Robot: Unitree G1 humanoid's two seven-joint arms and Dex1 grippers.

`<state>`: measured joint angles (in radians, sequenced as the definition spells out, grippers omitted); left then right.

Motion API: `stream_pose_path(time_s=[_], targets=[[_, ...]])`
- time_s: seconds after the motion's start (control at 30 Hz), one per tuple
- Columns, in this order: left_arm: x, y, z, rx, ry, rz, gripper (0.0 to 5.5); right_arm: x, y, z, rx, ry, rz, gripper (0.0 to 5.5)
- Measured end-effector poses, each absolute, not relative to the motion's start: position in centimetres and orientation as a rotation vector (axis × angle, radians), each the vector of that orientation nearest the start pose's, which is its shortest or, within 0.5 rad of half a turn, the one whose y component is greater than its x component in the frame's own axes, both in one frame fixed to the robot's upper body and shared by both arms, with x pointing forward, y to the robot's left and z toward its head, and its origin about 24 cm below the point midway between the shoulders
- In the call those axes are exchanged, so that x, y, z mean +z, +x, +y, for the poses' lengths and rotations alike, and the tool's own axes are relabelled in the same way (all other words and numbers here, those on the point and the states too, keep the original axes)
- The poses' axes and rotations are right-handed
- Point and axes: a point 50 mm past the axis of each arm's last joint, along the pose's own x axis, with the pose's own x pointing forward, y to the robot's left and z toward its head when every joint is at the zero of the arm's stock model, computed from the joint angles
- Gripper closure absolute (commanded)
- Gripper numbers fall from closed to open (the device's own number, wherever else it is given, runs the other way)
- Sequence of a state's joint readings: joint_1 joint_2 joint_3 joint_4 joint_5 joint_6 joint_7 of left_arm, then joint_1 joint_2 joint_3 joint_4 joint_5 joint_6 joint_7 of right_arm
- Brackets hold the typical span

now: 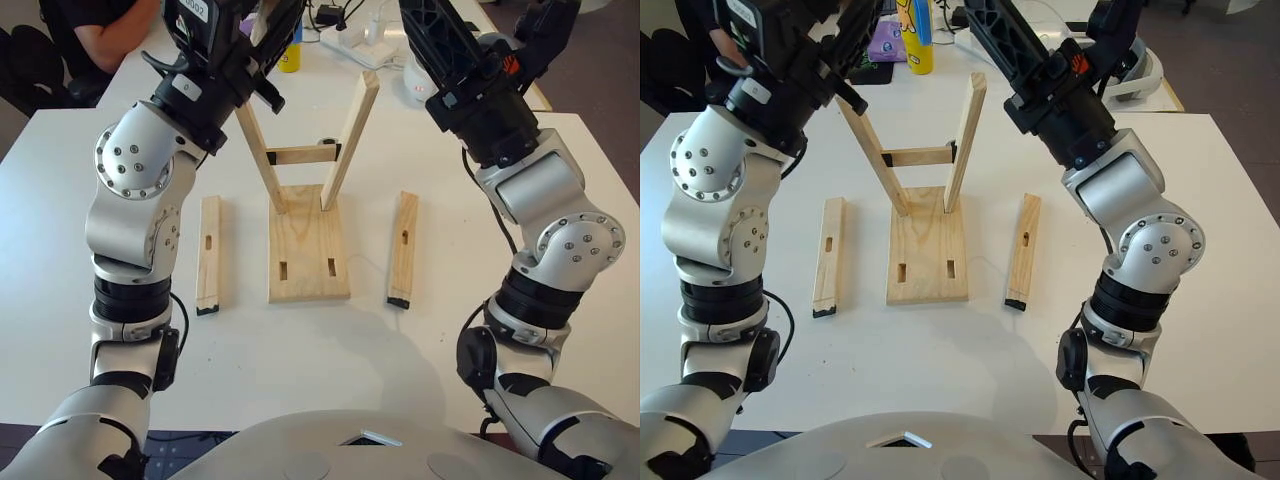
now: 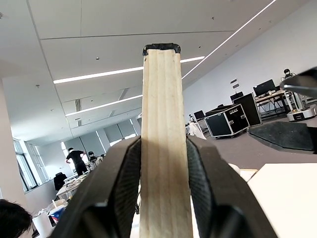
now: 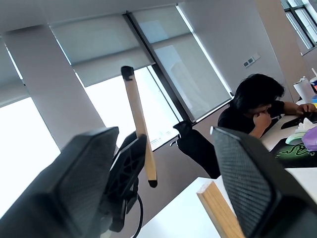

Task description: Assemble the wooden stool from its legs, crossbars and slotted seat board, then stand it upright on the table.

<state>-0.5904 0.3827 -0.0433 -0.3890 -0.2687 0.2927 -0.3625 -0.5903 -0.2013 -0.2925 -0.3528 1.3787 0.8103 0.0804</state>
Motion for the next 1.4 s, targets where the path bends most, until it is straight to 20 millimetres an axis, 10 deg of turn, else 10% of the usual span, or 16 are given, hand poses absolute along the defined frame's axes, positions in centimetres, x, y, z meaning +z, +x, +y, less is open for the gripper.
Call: stream_pose_path(time_s=[0.63, 1.4], targets=[[22.1, 26.7, 9.6, -0.729, 0.306, -0.538, 4.18, 25.0, 27.2, -11.2, 1.007, 0.835, -0.162, 2.09], [22.0, 26.1, 9.2, -0.751, 0.324, -0.547, 4.18, 24.5, 27.7, -11.5, 0.986, 0.800, -0.130, 5.09]])
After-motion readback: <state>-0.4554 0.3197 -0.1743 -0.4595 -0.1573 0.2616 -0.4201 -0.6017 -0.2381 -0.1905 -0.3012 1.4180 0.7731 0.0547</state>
